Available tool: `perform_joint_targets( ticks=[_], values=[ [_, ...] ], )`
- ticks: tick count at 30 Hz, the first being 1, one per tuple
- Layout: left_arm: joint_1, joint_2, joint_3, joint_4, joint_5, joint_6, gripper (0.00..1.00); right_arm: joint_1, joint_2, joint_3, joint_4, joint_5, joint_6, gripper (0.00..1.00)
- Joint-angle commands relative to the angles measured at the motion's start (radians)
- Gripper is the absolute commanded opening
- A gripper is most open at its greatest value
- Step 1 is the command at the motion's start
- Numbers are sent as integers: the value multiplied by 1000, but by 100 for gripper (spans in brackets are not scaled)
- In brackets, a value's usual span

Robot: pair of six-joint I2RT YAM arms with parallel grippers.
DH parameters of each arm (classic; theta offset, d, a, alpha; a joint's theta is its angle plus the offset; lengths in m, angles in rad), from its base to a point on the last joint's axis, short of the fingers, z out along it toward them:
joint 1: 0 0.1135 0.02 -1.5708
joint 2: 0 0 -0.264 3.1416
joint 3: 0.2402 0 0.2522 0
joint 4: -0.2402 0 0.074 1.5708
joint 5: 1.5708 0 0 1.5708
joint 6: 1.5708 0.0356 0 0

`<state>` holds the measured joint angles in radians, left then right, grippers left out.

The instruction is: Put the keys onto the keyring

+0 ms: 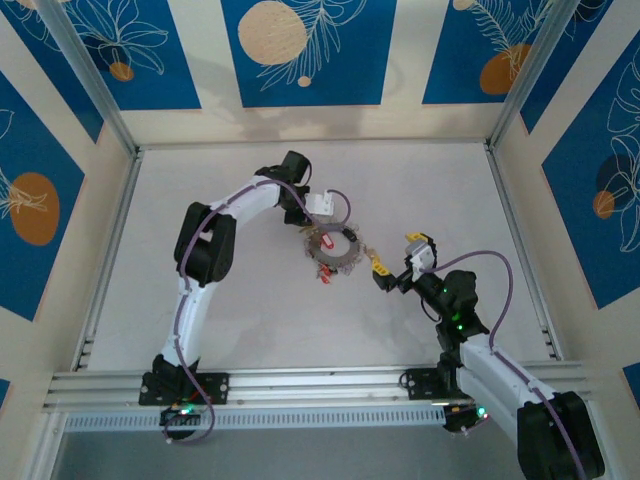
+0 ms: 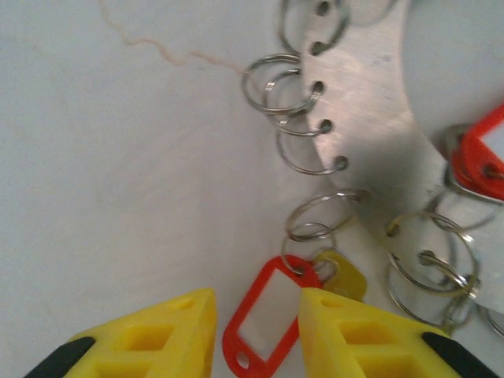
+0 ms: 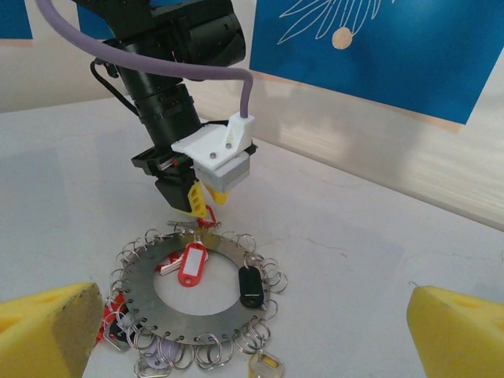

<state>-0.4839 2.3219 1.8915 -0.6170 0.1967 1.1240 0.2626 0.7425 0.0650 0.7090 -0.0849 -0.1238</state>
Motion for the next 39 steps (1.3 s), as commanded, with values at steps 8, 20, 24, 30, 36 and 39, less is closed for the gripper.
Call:
perform_joint_targets(
  ticks=[8, 20, 24, 30, 36, 39],
  values=[
    [97, -376, -449, 412, 85, -497, 100, 8, 33, 2, -11, 40, -5, 99],
    [98, -1013, -1132, 769, -184, -717, 100, -34, 107, 18, 4, 180, 30, 99],
    [100, -1230, -1329, 845, -352, -775, 100, -75, 195, 21, 88, 166, 69, 99],
    [123, -1393, -1563, 954, -499, -888, 100, -130, 355, 40, 210, 158, 96, 99],
    [218, -1299, -1637, 1104, -410, -935, 100, -204, 491, 95, 285, 128, 135, 99],
    [241, -1221, -1638, 1175, -375, -959, 100, -239, 637, 112, 413, 128, 179, 99]
  ],
)
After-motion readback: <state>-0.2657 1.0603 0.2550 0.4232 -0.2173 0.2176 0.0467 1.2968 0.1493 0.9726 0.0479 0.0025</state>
